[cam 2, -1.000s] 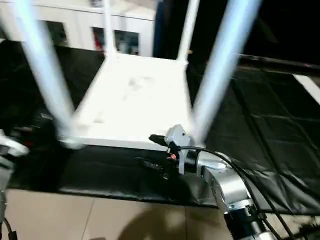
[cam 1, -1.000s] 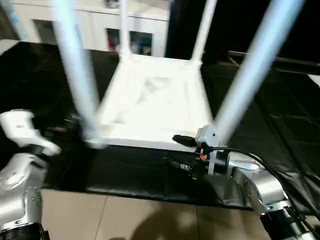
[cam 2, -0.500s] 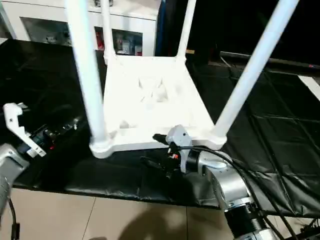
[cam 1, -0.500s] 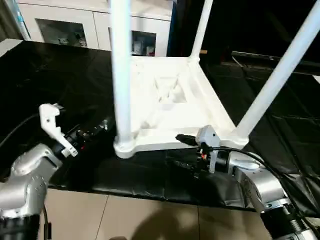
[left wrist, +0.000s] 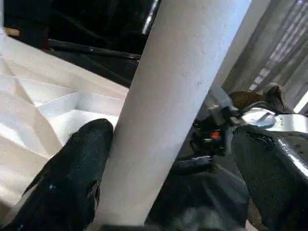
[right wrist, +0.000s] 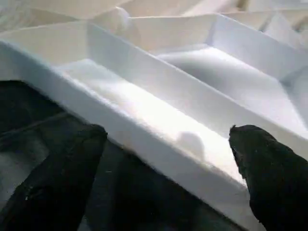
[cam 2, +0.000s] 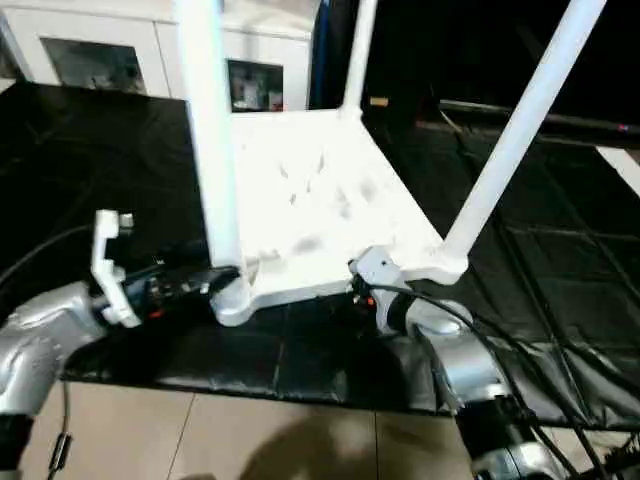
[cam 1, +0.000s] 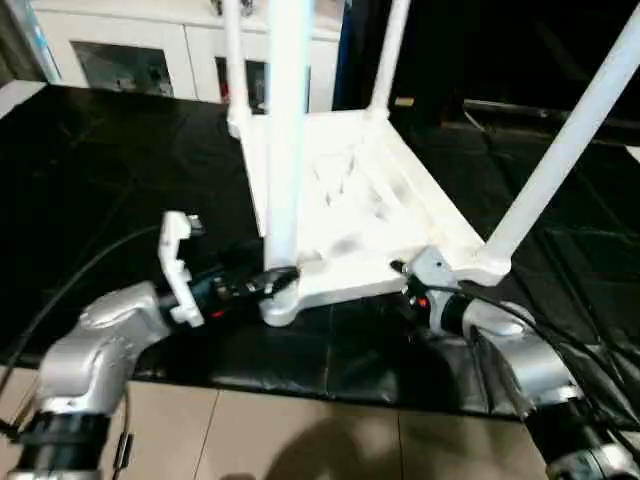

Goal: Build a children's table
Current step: Rotate table base

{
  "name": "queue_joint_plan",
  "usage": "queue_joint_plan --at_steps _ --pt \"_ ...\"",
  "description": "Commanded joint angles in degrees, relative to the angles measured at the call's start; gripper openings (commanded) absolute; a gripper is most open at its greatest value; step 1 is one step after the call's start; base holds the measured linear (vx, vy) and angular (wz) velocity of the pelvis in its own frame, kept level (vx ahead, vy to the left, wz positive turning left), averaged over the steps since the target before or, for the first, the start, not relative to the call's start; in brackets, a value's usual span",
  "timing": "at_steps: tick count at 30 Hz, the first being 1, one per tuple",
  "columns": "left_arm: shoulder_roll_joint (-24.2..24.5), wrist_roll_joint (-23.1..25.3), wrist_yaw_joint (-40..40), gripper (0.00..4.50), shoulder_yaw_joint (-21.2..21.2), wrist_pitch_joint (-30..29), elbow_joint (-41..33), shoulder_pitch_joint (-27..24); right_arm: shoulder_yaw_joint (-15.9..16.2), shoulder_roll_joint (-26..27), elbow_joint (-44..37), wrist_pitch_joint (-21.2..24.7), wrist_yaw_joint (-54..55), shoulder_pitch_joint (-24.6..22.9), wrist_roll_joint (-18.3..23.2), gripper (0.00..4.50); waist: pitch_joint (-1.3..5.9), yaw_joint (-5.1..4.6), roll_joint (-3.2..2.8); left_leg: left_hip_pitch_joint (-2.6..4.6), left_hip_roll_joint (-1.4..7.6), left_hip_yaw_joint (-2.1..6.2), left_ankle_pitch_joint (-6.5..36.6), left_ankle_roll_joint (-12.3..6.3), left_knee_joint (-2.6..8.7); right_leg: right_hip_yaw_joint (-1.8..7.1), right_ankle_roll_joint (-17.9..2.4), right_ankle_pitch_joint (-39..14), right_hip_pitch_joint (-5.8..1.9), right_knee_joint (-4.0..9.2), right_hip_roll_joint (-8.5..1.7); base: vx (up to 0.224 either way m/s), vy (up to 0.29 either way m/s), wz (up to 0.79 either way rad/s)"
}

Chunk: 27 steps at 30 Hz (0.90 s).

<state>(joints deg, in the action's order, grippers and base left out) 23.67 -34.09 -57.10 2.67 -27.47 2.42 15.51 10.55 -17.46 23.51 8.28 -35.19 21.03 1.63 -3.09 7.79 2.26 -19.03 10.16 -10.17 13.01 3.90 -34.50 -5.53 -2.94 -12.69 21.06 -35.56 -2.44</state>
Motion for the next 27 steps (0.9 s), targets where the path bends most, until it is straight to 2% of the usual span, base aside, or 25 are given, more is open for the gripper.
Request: queue_joint_plan --at_steps 1,5,8,10,12,13,15,17,20,22,26,27 --pt "-0.60 -1.80 -1.10 4.41 -2.36 -2.22 -4.06 -0.15 0.61 0.40 2.65 -0.42 1.41 0.68 -1.61 4.50 3.36 -0.52 -1.17 0.08 4.06 1.53 3.01 0.08 4.30 4.67 -10.84 -1.60 -2.66 3.38 -7.04 0.000 0.000 0.00" --pt "-1.07 -4.59 -1.61 4.41 -4.58 -5.23 -9.75 -2.51 0.95 2.45 5.38 -1.83 2.87 2.12 -2.26 4.50 3.18 -1.00 -1.16 -0.25 4.06 1.61 4.00 -0.35 4.41 4.60 -11.02 -2.17 -2.83 3.54 -7.03 0.000 0.000 0.00" --pt "-2.22 -5.41 -1.30 4.41 -7.10 -6.28 -13.26 -4.35 1.00 3.88 7.56 -3.14 4.30 3.67 -2.48 4.50 3.05 -1.90 -1.34 -0.29 4.09 1.65 5.19 -0.14 4.46 4.60 -11.19 -4.13 -2.86 3.76 -7.04 0.000 0.000 0.00" --pt "-3.27 -5.05 -0.73 4.41 -8.12 -6.41 -14.15 -4.76 0.91 4.70 8.64 -3.89 4.92 4.49 -2.65 4.50 2.92 -2.48 -1.36 -0.34 4.04 1.72 6.10 0.10 4.62 4.59 -11.02 -5.73 -2.92 4.01 -6.90 0.000 0.000 0.00" --pt "-4.48 -4.71 -0.14 4.41 -8.76 -6.63 -14.46 -4.75 0.72 5.47 9.68 -4.62 5.35 5.26 -2.94 4.50 2.92 -3.01 -1.07 -0.49 3.87 1.73 6.74 0.19 4.55 4.61 -10.53 -8.18 -3.08 4.33 -6.95 0.000 0.000 0.00" --pt "-6.15 -4.47 0.54 4.41 -9.65 -6.61 -14.21 -4.16 0.72 6.36 10.96 -5.48 5.69 6.33 -3.28 4.50 2.83 -3.17 -1.16 -0.44 3.81 1.70 6.91 0.10 4.52 4.67 -10.36 -9.12 -2.96 4.49 -6.97 0.000 0.000 0.00" --pt "-6.97 -4.38 0.94 4.41 -10.11 -6.61 -14.09 -3.78 0.76 6.78 11.63 -5.98 5.82 6.89 -3.47 4.50 2.88 -3.35 -1.09 -0.26 3.76 1.61 6.74 -0.05 4.36 4.68 -10.42 -9.23 -2.79 4.57 -6.84 0.000 0.000 0.00" --pt "-9.12 -3.77 1.97 4.41 -10.89 -6.17 -13.21 -2.58 0.96 7.61 13.33 -7.11 5.90 8.19 -3.88 4.50 2.91 -3.51 -1.11 -0.39 3.75 1.63 6.37 -0.33 4.34 4.68 -10.65 -8.86 -2.86 4.58 -6.82 0.000 0.000 0.00" --pt "-11.21 -1.98 2.72 4.41 -11.39 -4.70 -11.15 -0.93 1.14 8.35 15.42 -8.27 6.23 9.55 -4.46 4.50 3.26 -3.96 -1.01 -0.81 3.77 1.78 3.83 -0.92 4.16 4.58 -11.36 -4.22 -3.19 3.88 -6.71 0.000 0.000 0.00" --pt "-12.01 -1.18 2.67 4.41 -11.63 -4.15 -10.39 -0.23 0.92 8.88 16.65 -8.85 6.30 10.22 -4.80 4.50 3.57 -4.28 -1.04 -0.88 3.69 1.74 1.19 -1.95 3.86 4.56 -12.43 1.12 -3.27 3.24 -6.62 0.000 0.000 0.00" --pt "-13.54 0.00 3.12 4.41 -12.28 -3.23 -9.06 1.09 0.99 9.58 19.23 -10.12 6.81 11.31 -5.72 4.50 3.96 -4.54 -0.84 -1.27 3.49 1.63 -2.05 -4.31 3.36 4.63 -14.09 8.22 -3.37 2.49 -6.69 0.000 0.000 0.00" --pt "-13.54 0.00 3.12 4.41 -12.28 -3.23 -9.06 1.09 0.99 9.58 19.23 -10.12 6.81 11.31 -5.72 4.50 3.96 -4.54 -0.84 -1.27 3.49 1.63 -2.05 -4.31 3.36 4.63 -14.09 8.22 -3.37 2.49 -6.69 0.000 0.000 0.00"
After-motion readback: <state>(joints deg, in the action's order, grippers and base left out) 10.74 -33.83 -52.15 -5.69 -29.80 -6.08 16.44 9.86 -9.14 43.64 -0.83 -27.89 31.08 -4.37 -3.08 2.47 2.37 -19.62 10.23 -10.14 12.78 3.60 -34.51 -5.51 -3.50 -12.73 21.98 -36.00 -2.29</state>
